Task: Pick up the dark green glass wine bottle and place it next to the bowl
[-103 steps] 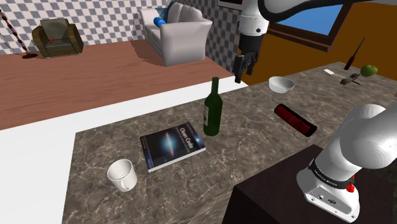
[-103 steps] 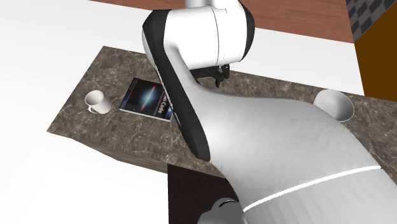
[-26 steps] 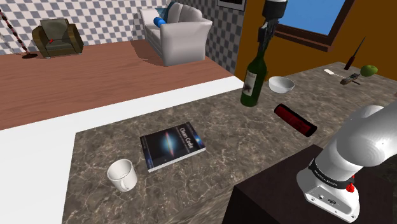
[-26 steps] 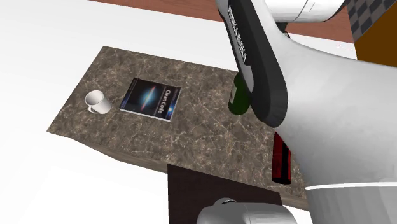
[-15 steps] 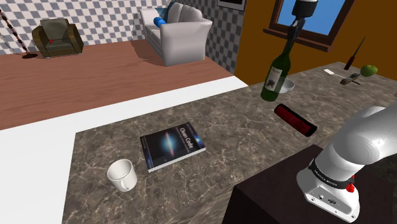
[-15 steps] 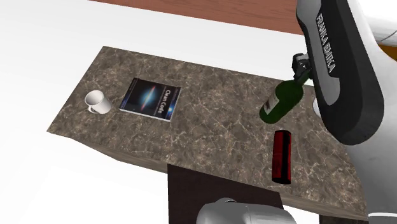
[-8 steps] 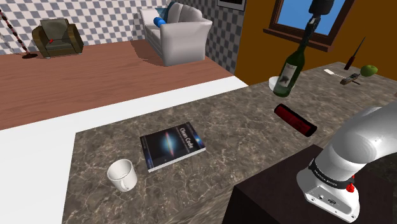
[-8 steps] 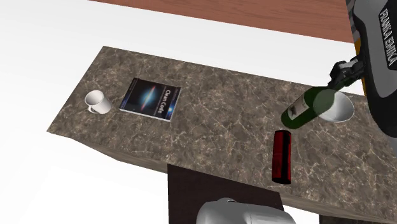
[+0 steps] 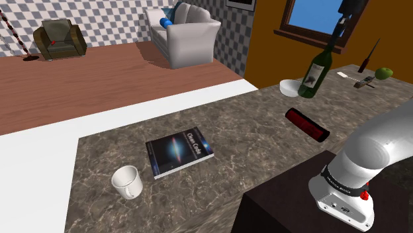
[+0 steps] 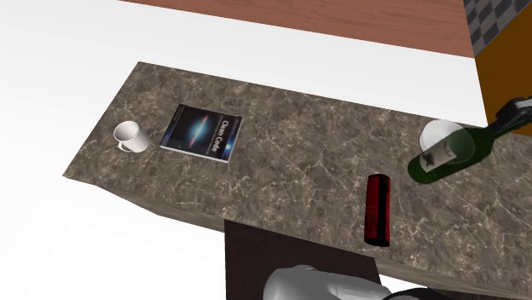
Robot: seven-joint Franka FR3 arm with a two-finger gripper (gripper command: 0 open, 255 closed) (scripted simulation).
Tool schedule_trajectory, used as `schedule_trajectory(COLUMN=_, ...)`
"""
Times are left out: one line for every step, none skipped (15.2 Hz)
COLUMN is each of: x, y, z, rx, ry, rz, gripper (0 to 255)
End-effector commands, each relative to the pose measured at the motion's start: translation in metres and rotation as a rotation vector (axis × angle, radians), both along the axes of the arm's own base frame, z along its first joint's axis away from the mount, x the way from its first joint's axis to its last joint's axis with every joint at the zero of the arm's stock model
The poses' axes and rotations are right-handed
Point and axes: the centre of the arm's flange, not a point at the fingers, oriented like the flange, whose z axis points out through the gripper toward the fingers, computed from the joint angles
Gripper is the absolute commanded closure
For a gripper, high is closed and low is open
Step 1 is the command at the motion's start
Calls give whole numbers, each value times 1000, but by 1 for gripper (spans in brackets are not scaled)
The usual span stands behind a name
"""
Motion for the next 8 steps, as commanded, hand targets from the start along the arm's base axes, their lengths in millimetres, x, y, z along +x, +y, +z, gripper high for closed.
schedule_trajectory(x=-1, y=-4, z=-8, rx=-1, ry=0, rz=1, gripper=255)
schedule_trajectory(x=-1, y=-4, z=-14, rx=-1, ry=0, rz=1, gripper=255)
schedule_trajectory(x=-1, y=-4, z=-19, rx=-1, ry=0, rz=1, gripper=255)
schedule_trajectory(x=-1, y=-4, z=-24, rx=-1, ry=0, rz=1, gripper=255)
schedule_trajectory(x=-1, y=-4, z=-29, rx=-1, ry=0, rz=1, gripper=255)
schedule_trajectory(x=-1, y=-4, z=-35, rx=-1, ry=0, rz=1, gripper=255)
schedule_trajectory(x=-1, y=-4, z=-40, rx=-1, ry=0, rz=1, gripper=255)
schedule_trajectory(x=-1, y=-4, z=-45, rx=-1, ry=0, rz=1, gripper=255)
